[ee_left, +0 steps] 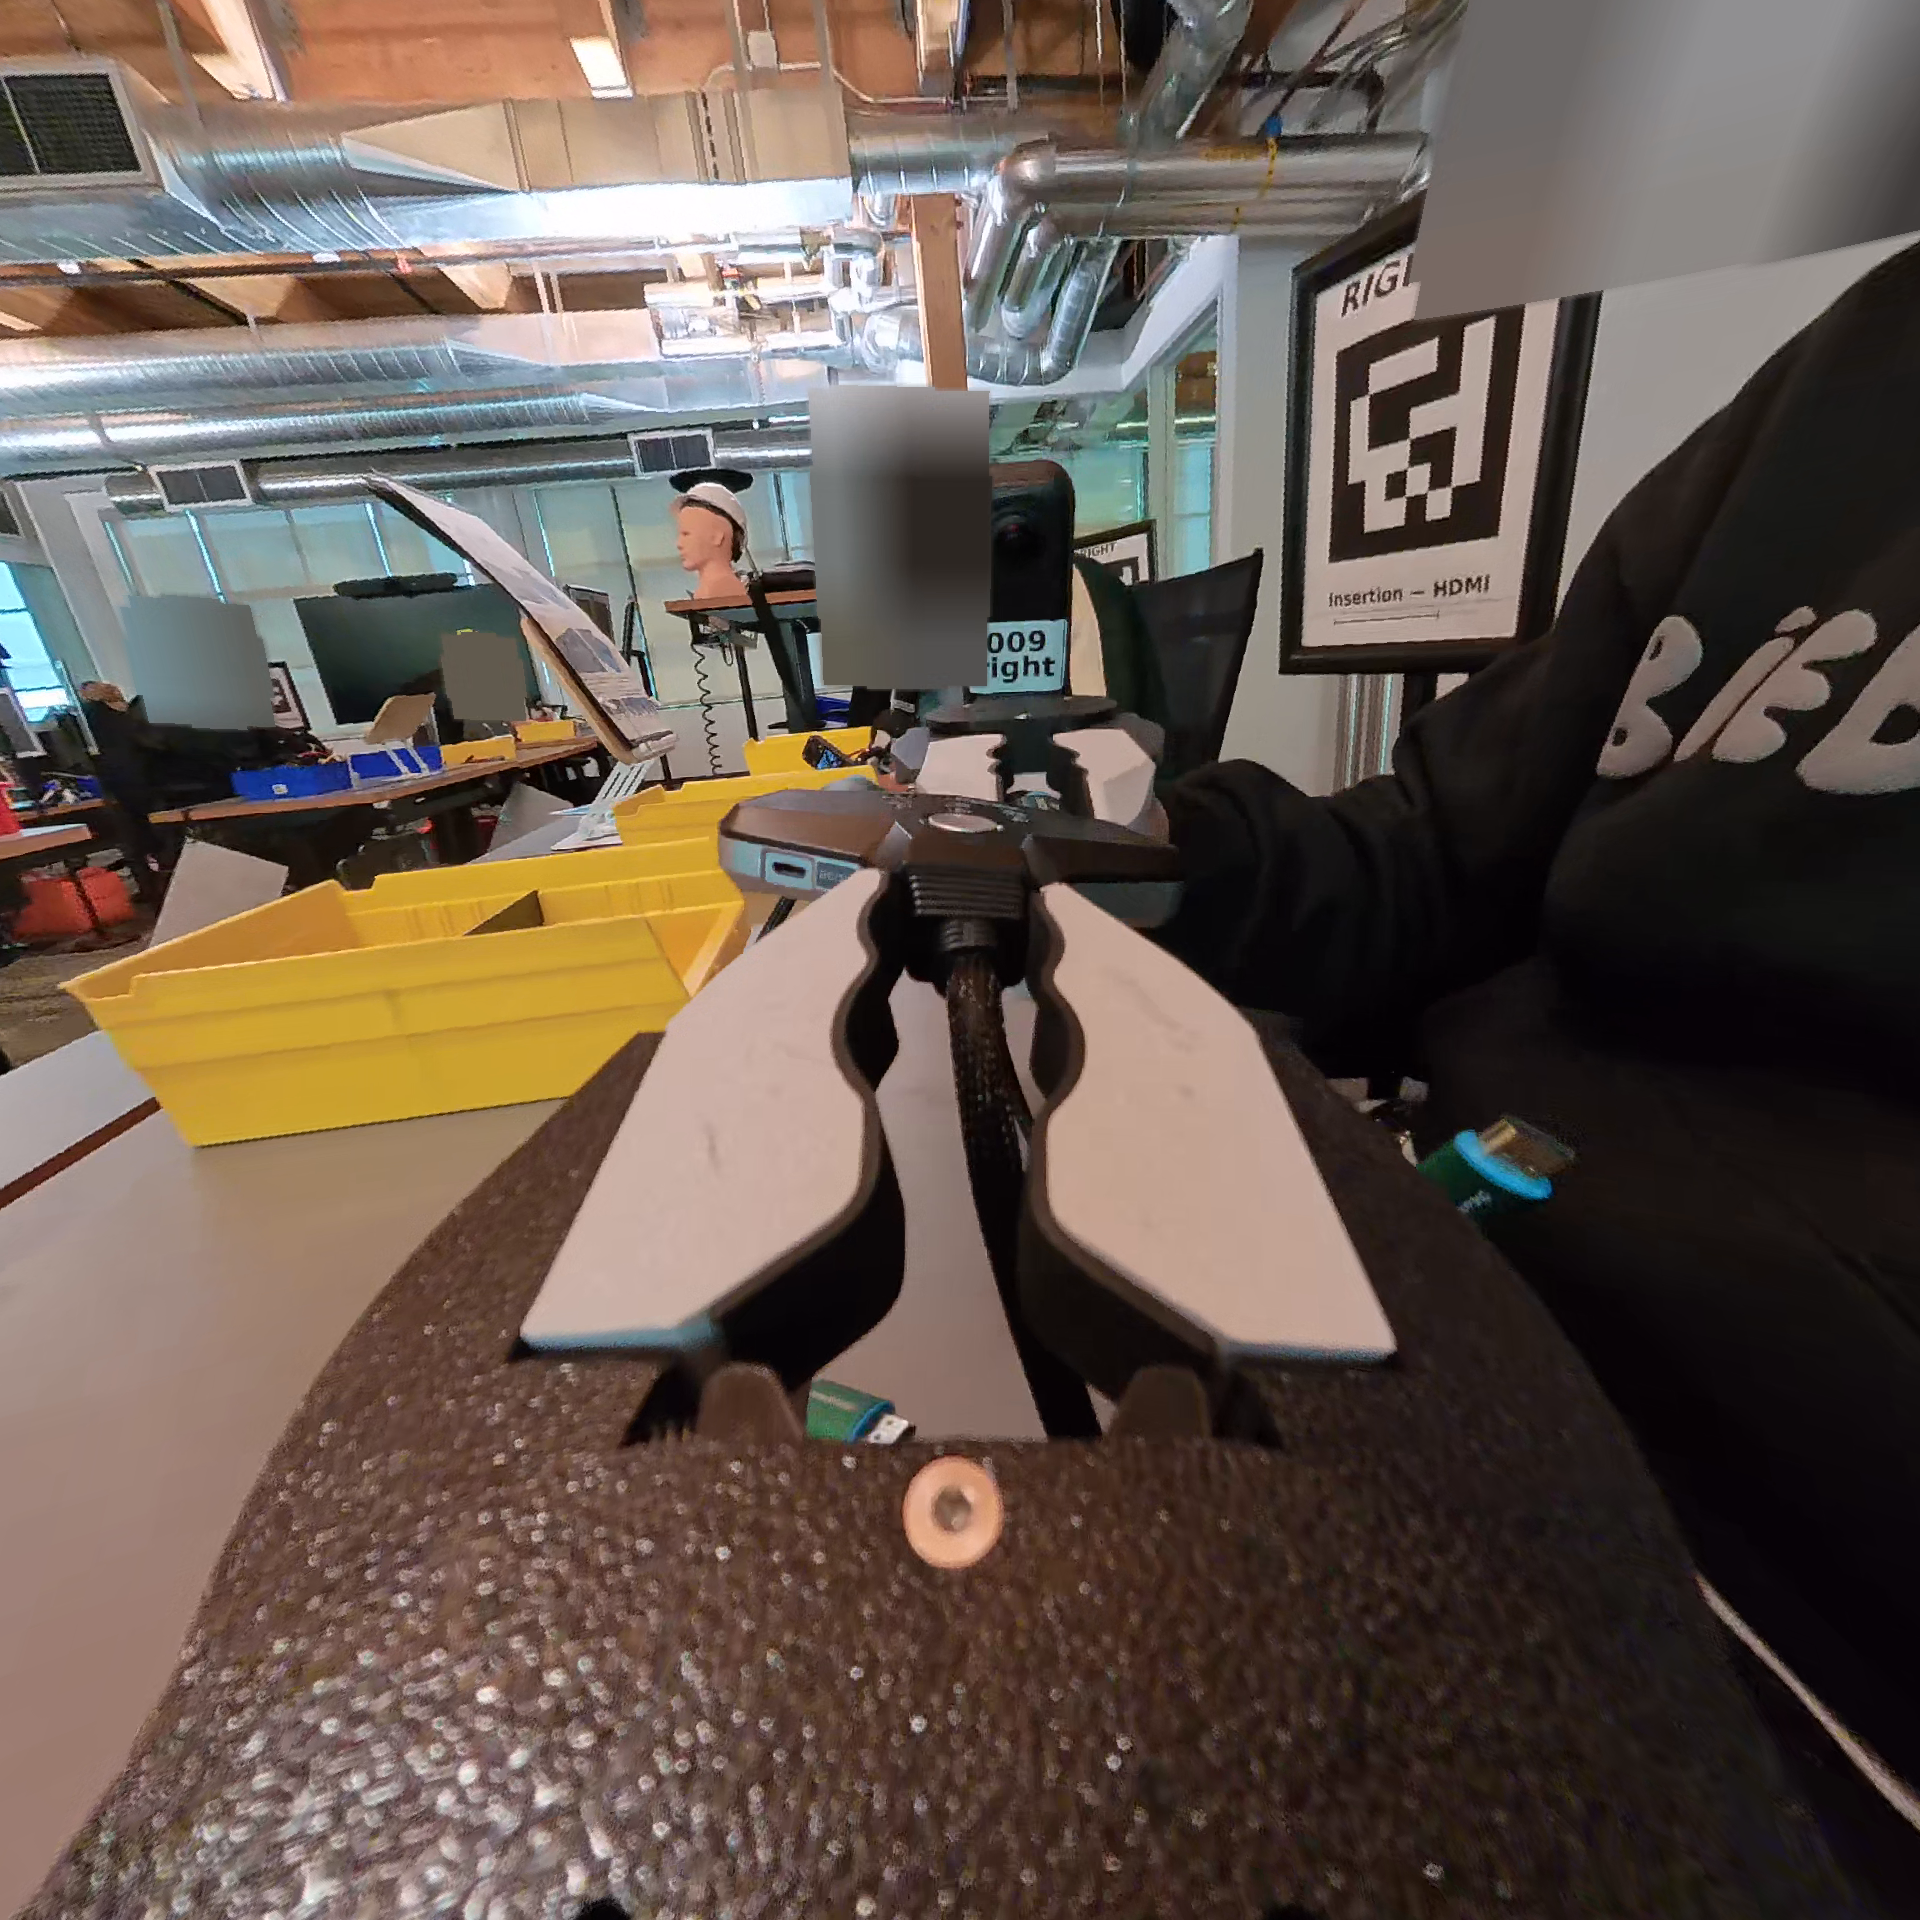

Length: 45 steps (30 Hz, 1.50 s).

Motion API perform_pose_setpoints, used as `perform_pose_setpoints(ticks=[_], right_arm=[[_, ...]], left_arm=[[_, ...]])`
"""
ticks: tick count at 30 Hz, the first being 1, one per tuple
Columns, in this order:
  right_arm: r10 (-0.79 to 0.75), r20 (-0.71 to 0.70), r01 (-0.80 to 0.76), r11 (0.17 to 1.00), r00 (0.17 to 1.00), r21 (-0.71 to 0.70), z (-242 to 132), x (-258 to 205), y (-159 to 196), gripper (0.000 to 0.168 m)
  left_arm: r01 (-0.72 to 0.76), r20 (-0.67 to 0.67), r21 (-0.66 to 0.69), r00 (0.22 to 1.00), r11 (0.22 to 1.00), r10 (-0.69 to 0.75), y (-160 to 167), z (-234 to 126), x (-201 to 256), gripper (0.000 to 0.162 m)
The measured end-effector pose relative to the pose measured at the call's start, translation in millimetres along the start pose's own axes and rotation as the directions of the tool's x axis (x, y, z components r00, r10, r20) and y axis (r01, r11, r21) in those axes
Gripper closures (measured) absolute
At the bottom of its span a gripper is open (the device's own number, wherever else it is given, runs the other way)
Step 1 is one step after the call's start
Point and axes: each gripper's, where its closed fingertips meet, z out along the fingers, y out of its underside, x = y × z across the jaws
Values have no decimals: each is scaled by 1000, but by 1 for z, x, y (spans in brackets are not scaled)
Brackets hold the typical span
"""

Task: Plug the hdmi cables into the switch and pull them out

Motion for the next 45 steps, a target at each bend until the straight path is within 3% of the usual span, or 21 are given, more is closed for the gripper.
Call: perform_pose_setpoints(ticks=[6,9,17,26,33,45], right_arm=[[7,60,-4,999,998,-48,-7,-9,4,146],[-78,54,82,993,995,-81,-7,-13,6,146],[-158,-24,158,987,987,16,-1,-7,-5,146],[-24,15,23,999,1000,46,4,-5,-7,146],[122,17,-123,990,992,75,12,-5,-8,147],[37,-7,-37,999,999,28,1,-4,-3,146]], left_arm=[[-12,-32,-41,999,999,11,1,7,8,140],[16,-51,-26,999,1000,-17,0,9,9,140],[62,-46,36,997,997,-60,-4,4,5,140],[76,-52,73,996,994,-72,-1,-2,2,140],[-16,-30,34,999,999,17,-6,-12,4,140],[-26,-18,-49,1000,998,25,0,-4,5,140]])
